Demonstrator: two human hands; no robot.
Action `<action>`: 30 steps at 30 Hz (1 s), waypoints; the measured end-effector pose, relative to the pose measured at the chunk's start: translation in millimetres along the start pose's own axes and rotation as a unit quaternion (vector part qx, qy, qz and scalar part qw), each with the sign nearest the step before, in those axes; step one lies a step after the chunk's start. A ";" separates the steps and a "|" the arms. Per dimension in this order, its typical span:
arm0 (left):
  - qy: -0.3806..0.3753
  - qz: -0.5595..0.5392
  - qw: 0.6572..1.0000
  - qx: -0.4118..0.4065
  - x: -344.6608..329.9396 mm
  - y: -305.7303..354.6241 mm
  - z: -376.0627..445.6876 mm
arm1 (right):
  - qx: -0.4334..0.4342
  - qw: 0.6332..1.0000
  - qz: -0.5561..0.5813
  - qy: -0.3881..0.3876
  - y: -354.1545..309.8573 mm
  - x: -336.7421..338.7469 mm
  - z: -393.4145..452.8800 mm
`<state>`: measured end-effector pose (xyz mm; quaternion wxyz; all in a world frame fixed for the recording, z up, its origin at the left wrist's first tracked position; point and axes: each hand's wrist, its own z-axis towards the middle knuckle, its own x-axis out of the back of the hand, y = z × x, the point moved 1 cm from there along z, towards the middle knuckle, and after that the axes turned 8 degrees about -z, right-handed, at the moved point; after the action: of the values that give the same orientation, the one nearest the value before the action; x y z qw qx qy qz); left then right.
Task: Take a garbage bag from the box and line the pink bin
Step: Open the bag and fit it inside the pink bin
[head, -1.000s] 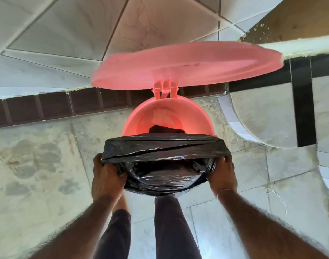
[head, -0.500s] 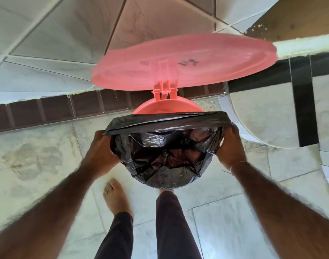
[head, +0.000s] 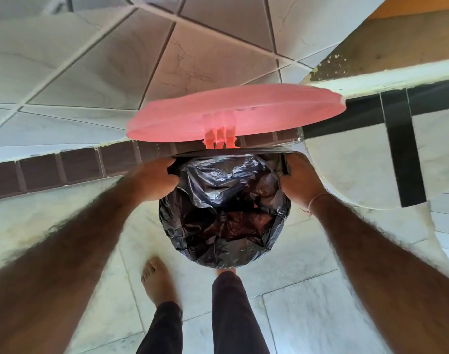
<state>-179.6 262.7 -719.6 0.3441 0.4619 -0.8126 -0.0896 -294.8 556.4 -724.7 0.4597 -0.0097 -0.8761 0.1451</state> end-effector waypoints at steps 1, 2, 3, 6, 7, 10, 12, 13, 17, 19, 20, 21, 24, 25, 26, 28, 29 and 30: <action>0.006 0.007 1.000 -0.002 -3.2 3.9 1.8 | -0.006 1.000 0.004 0.007 -5.2 -0.9 3.2; 0.018 0.022 1.000 -0.002 -6.8 5.8 4.3 | -0.013 1.000 0.013 0.009 -9.9 -2.0 6.6; 0.035 0.030 0.999 -0.001 -9.8 7.7 7.0 | -0.019 0.999 0.023 0.011 -15.1 -2.2 9.5; 0.095 -0.067 0.993 0.038 -12.9 14.2 15.5 | -0.035 0.998 0.051 0.013 -25.6 -4.4 20.3; 0.101 -0.099 0.989 0.052 -13.4 16.9 16.5 | -0.045 0.997 0.060 0.012 -27.6 -6.1 23.8; 0.083 -0.146 0.983 0.067 -16.7 20.3 16.0 | -0.097 0.991 0.096 -0.018 -31.6 -10.7 29.8; 0.075 -0.194 0.973 0.099 -21.5 14.7 15.6 | -0.148 0.978 0.138 -0.053 -31.2 -13.8 29.1; 0.079 -0.229 0.963 0.116 -24.4 9.3 19.2 | -0.182 0.967 0.164 -0.074 -28.6 -16.7 29.6; 0.101 -0.356 0.910 0.185 -33.2 -12.1 25.6 | -0.290 0.896 0.308 -0.137 -12.8 -28.4 29.6; 0.111 -0.407 0.879 0.221 -40.2 -23.2 24.3 | -0.299 0.889 0.317 -0.142 -3.1 -28.2 26.7; 0.114 -0.433 0.863 0.233 -43.7 -28.2 22.9 | -0.290 0.895 0.304 -0.151 1.0 -26.8 23.7; 0.127 -0.452 0.851 0.236 -47.8 -33.9 23.4 | -0.278 0.906 0.275 -0.161 6.2 -26.6 21.7; 0.194 -0.495 0.819 0.216 -49.1 -38.4 18.4 | -0.255 0.942 0.193 -0.098 19.6 -31.5 19.0; 0.241 -0.473 0.826 0.187 -46.5 -38.6 16.7 | -0.242 0.957 0.157 -0.018 21.6 -31.8 16.8; 0.306 -0.414 0.844 0.150 -41.9 -34.4 9.2 | -0.223 0.962 0.122 0.102 18.7 -27.9 10.2; 0.418 -0.264 0.866 0.078 -35.3 -22.7 -10.4 | -0.124 0.945 0.081 0.291 -2.0 -18.1 -15.1; 0.440 -0.220 0.870 0.032 -35.5 -8.7 -24.6 | -0.065 0.943 0.088 0.315 -20.0 -16.4 -33.9; 0.418 -0.215 0.882 -0.015 -41.0 6.2 -37.4 | -0.021 0.954 0.109 0.279 -36.3 -22.0 -50.4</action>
<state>-146.1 305.9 -708.4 0.6310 0.6149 -0.4721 0.0282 -237.1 530.7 -705.9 0.6673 -0.1544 -0.7090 0.1676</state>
